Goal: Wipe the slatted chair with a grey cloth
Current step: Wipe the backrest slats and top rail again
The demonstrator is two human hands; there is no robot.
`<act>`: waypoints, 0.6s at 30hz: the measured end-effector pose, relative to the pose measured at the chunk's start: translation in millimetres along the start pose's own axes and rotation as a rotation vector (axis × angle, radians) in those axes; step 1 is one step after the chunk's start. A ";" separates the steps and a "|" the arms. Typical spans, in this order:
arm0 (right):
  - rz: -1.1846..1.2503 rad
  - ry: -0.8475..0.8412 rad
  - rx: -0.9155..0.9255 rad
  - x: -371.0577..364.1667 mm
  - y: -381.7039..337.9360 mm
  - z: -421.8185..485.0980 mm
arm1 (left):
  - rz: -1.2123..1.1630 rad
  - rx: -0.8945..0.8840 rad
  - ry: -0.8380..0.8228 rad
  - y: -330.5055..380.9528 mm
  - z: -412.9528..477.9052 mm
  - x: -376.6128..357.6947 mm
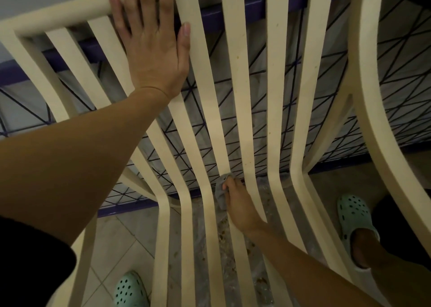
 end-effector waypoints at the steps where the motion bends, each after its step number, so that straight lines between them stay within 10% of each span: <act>1: 0.006 0.007 -0.077 -1.6 1.9 -2.3 | -0.003 -0.003 0.004 0.2 -0.2 0.6; 10: 0.142 -0.134 -0.204 14.8 -6.5 1.6 | -0.039 -0.032 0.082 1.5 -1.4 4.2; 14: 0.694 0.035 -0.267 26.3 -5.8 5.7 | -0.061 -0.043 0.081 2.0 -1.5 4.9; 18: 0.661 0.150 -0.127 60.7 -33.4 20.2 | -0.078 -0.058 0.104 1.9 -1.0 5.3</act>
Point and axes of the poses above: each hand's wrist, its own z-axis towards the middle knuckle, its own x-axis out of the back of the hand, y = z × x, the point moved 4 cm from there along z, towards the middle knuckle, and after that the axes turned 10 degrees about -y, right-handed, at the moved point
